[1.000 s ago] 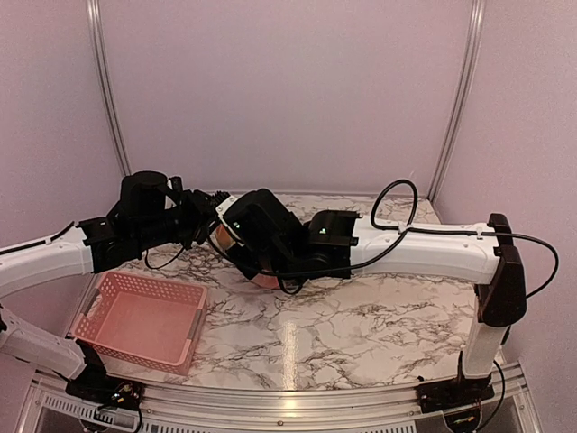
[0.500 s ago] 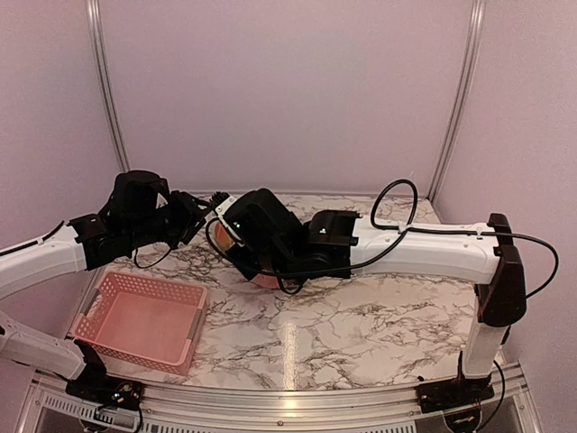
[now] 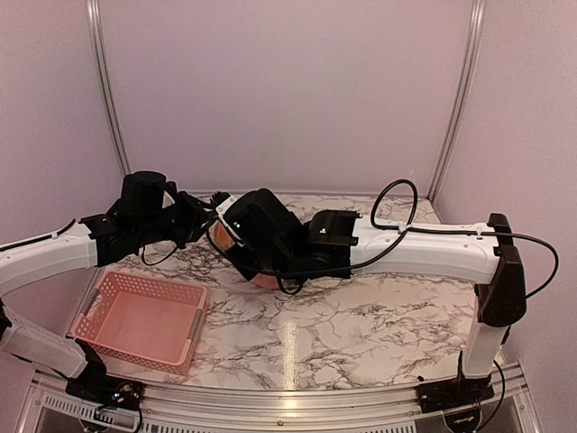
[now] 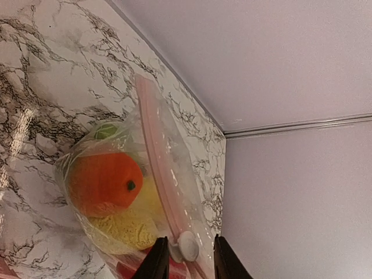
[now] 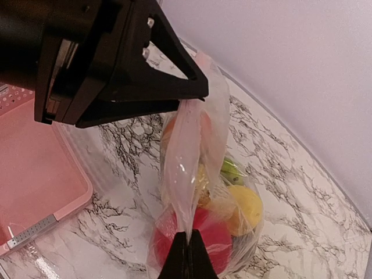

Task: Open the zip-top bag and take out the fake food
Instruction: Unzip the zipper food storage bag at the center of the board.

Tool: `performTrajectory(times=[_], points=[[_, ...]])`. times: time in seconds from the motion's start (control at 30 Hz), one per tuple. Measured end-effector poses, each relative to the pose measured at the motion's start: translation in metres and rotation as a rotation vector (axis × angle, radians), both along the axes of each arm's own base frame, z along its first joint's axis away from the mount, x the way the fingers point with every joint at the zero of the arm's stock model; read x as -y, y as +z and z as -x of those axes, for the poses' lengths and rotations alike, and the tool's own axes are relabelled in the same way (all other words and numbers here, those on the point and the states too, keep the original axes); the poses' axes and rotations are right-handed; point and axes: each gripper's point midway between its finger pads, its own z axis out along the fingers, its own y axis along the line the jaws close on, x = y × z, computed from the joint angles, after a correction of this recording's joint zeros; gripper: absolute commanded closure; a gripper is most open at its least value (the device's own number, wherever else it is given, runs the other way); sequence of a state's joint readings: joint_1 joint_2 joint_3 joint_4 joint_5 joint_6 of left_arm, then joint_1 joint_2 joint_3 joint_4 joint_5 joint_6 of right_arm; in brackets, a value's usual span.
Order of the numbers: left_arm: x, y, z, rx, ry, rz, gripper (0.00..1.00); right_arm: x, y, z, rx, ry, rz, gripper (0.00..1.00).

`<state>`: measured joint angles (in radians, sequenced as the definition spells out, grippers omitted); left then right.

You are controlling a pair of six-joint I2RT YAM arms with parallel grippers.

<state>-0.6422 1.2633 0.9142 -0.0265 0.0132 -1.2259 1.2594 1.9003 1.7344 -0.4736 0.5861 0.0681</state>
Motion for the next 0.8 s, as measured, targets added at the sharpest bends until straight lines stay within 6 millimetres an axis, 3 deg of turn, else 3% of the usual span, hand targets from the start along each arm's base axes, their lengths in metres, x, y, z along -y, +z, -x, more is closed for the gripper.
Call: performTrajectory(times=[0.27,0.8], points=[[-0.002,-0.012,-0.002,-0.023,-0.003,0.039,0.87,0.000,-0.002,0.000,-0.008,-0.006,-0.006,1.00],[-0.011,-0.014,-0.008,-0.032,-0.030,0.052,0.92,-0.005,-0.022,0.008,-0.059,0.029,-0.025,1.00]])
